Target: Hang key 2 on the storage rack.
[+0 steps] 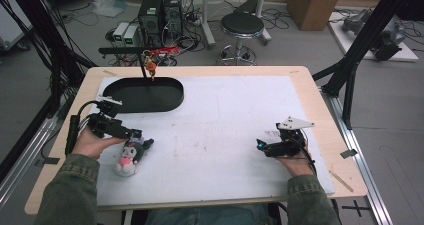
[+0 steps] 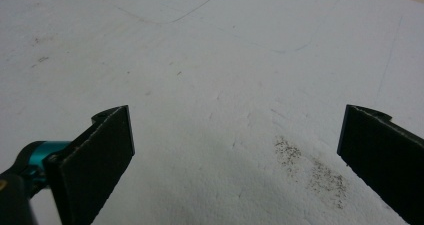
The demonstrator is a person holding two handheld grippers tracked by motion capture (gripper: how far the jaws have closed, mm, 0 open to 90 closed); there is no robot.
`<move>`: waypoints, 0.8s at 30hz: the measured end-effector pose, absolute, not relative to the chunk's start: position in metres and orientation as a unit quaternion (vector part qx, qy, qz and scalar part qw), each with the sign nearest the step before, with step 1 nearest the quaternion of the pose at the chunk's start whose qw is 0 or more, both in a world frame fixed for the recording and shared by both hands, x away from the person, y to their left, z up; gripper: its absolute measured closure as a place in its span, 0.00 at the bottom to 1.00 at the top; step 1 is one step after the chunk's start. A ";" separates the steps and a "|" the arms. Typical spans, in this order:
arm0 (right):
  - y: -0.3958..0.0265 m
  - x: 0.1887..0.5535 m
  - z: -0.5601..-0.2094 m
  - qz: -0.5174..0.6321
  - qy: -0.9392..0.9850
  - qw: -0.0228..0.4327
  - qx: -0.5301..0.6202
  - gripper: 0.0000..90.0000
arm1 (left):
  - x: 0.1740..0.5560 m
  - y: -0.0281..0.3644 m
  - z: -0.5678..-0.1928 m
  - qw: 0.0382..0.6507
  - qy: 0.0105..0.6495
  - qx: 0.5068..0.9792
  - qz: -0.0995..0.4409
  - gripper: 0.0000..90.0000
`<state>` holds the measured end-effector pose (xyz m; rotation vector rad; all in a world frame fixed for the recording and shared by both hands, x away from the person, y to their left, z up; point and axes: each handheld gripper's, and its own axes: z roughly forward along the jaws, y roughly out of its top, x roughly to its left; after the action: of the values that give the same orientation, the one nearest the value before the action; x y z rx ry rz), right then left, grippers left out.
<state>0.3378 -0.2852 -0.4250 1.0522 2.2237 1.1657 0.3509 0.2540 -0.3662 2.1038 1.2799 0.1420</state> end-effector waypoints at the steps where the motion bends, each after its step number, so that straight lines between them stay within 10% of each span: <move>1: -0.285 0.338 -0.425 0.418 0.799 0.210 0.377 0.01 | 0.348 0.254 -0.368 0.331 0.489 0.805 0.053 0.02; 24: -0.285 0.338 -0.425 0.417 0.800 0.212 0.375 0.01 | 0.310 0.257 -0.414 0.284 0.502 0.817 0.015 0.02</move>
<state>0.3376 -0.2845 -0.4252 1.0425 2.2209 1.1590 0.3098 0.2573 -0.4140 2.1864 1.3437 0.0400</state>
